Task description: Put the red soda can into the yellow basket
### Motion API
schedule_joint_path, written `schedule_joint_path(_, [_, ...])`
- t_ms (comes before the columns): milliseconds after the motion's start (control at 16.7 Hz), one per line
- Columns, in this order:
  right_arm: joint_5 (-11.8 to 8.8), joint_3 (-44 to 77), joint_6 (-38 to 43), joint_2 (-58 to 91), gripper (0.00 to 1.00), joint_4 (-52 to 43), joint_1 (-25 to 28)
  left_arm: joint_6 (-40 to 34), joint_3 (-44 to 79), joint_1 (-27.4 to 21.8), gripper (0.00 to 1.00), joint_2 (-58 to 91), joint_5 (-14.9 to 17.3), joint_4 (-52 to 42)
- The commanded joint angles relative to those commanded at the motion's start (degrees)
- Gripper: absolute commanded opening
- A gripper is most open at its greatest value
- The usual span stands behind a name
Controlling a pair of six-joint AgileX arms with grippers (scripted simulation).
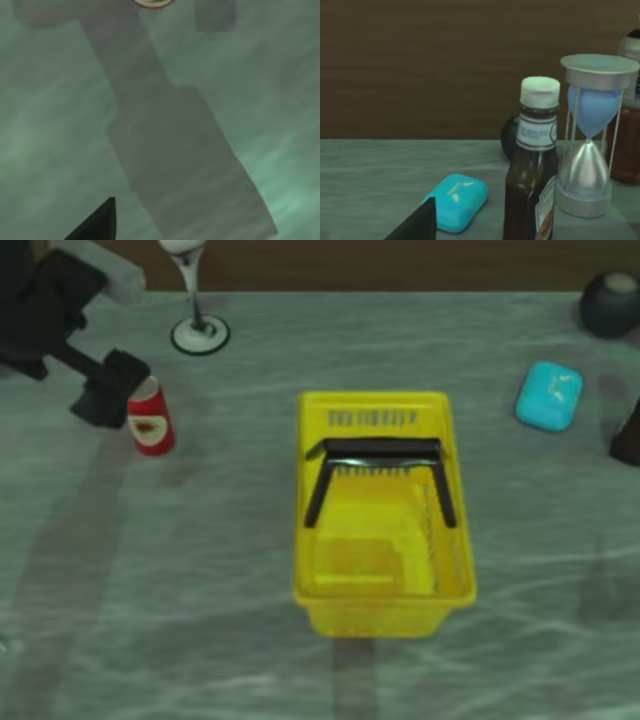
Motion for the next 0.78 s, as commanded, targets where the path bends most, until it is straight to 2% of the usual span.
schedule_joint_path(420, [0.0,0.0,0.0,0.0,1.0,0.0,0.0,8.04,35.35,-0.33,1.0,32.02,-1.22,-14.18])
schedule_joint_path(600, [0.0,0.0,0.0,0.0,1.0,0.0,0.0,9.94,45.04,-0.1,1.0,39.77,-1.71,-16.49])
schedule_joint_path(780, [0.0,0.0,0.0,0.0,1.0,0.0,0.0,10.81,49.5,0.09,1.0,43.33,-1.98,-17.25])
